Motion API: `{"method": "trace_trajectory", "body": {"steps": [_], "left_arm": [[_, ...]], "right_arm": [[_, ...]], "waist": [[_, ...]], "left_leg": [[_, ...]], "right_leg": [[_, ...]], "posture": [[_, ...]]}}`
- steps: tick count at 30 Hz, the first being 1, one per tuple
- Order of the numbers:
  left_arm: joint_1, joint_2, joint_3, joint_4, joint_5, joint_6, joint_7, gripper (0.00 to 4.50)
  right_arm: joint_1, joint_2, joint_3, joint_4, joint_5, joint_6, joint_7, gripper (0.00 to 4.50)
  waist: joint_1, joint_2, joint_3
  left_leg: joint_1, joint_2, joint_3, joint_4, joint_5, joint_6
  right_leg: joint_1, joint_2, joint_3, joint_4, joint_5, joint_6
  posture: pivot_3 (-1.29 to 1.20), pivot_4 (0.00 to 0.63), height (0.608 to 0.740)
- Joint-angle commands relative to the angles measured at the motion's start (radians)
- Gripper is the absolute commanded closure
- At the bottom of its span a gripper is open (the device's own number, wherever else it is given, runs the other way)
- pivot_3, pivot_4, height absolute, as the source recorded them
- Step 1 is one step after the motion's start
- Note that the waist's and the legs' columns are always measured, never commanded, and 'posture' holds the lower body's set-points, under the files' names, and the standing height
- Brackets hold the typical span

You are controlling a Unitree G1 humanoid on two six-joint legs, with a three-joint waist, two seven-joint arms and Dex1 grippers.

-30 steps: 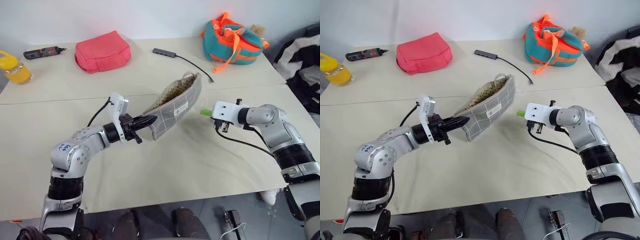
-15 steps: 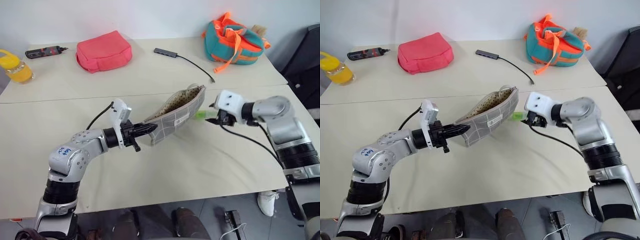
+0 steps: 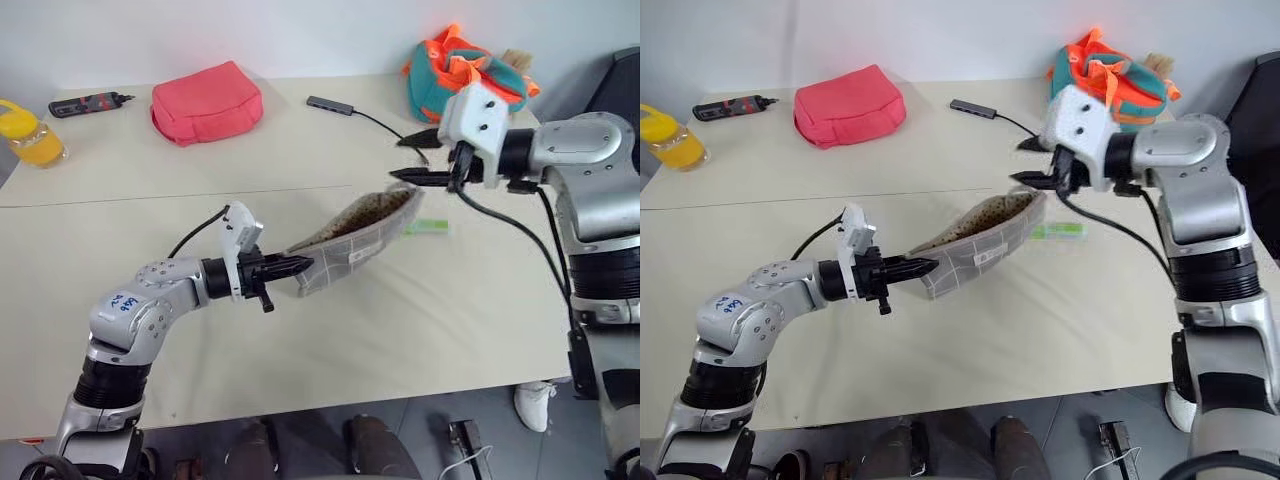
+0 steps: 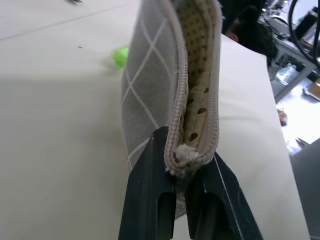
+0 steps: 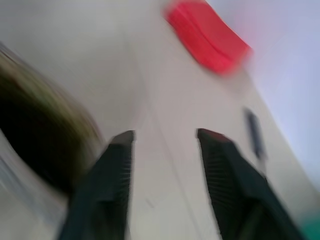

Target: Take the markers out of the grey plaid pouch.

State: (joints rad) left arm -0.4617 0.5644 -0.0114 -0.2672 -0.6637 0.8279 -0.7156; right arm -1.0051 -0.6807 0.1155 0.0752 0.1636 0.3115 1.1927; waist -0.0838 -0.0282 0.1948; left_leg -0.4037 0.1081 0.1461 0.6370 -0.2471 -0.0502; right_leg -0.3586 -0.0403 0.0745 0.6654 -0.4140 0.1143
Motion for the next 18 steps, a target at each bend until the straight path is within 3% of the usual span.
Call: {"method": "trace_trajectory", "body": {"steps": [1,7,11,18], "left_arm": [[-0.026,0.0,-0.004,-0.002,0.011,-0.007,-0.012,4.5],[-0.039,-0.019,-0.015,0.009,0.02,-0.004,0.0,4.5],[-0.041,-0.031,-0.022,0.002,0.02,0.001,0.0,4.5],[-0.049,-0.052,-0.038,0.027,0.036,-0.009,-0.005,4.5]], "right_arm": [[0.004,-0.001,0.031,-0.073,0.006,-0.012,0.025,3.67],[0.056,-0.033,0.089,-0.094,0.002,-0.021,0.1,3.67],[0.073,-0.06,0.158,-0.024,-0.119,-0.153,0.098,3.67],[0.094,-0.054,0.236,0.0,-0.193,-0.186,0.134,3.67]], "waist": [[0.001,0.0,0.0],[0.004,0.0,0.0],[0.003,0.0,0.0],[0.0,0.0,0.0]], "left_leg": [[0.0,0.0,0.0,0.001,0.0,0.0],[-0.001,0.0,0.0,0.004,0.0,0.001],[-0.001,0.0,0.0,0.006,-0.001,0.001],[-0.001,0.0,0.0,0.007,-0.001,0.001]], "right_leg": [[0.0,0.0,0.0,0.0,0.0,0.0],[0.001,-0.001,0.0,0.0,0.0,0.0],[0.001,0.0,0.0,0.001,0.0,0.0],[0.001,0.0,0.001,0.003,0.0,0.0]], "posture": [[0.0,0.15,0.74],[0.0,0.15,0.74],[0.0,0.15,0.74],[0.0,0.15,0.74]]}}
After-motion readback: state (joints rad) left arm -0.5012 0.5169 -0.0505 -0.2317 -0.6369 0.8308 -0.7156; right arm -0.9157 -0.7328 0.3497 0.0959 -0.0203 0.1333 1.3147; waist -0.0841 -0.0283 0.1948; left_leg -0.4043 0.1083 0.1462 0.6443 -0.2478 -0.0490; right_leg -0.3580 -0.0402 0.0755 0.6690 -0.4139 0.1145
